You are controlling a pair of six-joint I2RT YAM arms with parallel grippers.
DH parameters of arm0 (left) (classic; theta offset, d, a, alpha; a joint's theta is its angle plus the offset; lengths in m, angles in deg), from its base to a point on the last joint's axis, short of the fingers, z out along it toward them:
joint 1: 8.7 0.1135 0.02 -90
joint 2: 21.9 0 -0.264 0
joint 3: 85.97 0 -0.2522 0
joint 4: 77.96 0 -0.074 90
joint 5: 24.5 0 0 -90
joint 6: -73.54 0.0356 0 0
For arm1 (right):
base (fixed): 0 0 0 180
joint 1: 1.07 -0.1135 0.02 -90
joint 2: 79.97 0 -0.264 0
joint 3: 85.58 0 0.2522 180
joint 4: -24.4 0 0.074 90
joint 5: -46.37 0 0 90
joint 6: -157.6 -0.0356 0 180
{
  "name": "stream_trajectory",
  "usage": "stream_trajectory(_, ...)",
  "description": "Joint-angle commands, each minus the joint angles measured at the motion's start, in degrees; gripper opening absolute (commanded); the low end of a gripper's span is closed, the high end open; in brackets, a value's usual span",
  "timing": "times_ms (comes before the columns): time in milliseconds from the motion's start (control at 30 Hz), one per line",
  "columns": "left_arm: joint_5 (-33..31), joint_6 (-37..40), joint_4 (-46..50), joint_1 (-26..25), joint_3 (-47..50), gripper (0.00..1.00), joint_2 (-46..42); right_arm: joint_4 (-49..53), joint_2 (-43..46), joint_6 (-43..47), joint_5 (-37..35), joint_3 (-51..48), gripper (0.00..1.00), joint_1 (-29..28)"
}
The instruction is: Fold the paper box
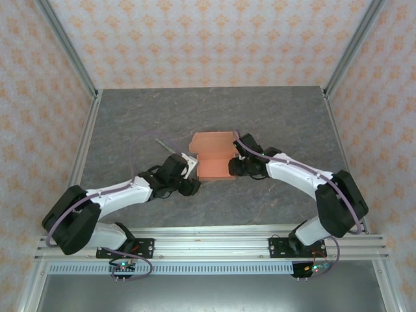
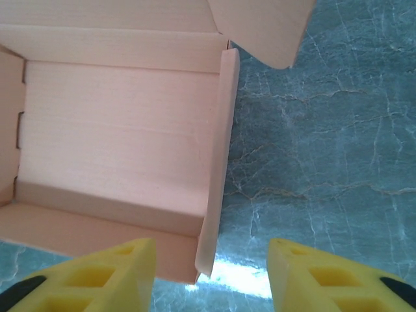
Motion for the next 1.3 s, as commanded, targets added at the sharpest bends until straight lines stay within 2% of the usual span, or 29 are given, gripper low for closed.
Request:
stream_trajectory(0, -0.7, 5.5, -1.9, -0.3, -3.1, 0.66, 3.1, -1.8, -2.5, -2.7, -3.3, 2.0, 0.45, 0.0)
stream_trajectory(300, -0.5, 8.5, -0.2, 0.2, -8.4, 0.66, 11.2, -4.6, -6.9, -3.0, -5.7, 2.6, 0.35, 0.0)
stream_trajectory(600, 1.8, 7.3, -3.1, 0.2, -9.8, 0.57, 14.0, -5.3, -9.7, 0.4, -7.2, 3.4, 0.22, 0.0)
stream_trajectory(900, 3.1, 8.2, -3.5, 0.2, -11.5, 0.45, 15.6, -3.8, -11.2, 3.5, -8.6, 3.9, 0.17, 0.0)
stream_trajectory(1267, 4.4, 7.7, -4.9, 0.2, -12.0, 0.24, 18.1, -3.5, -12.4, 4.1, -8.2, 4.4, 0.16, 0.0)
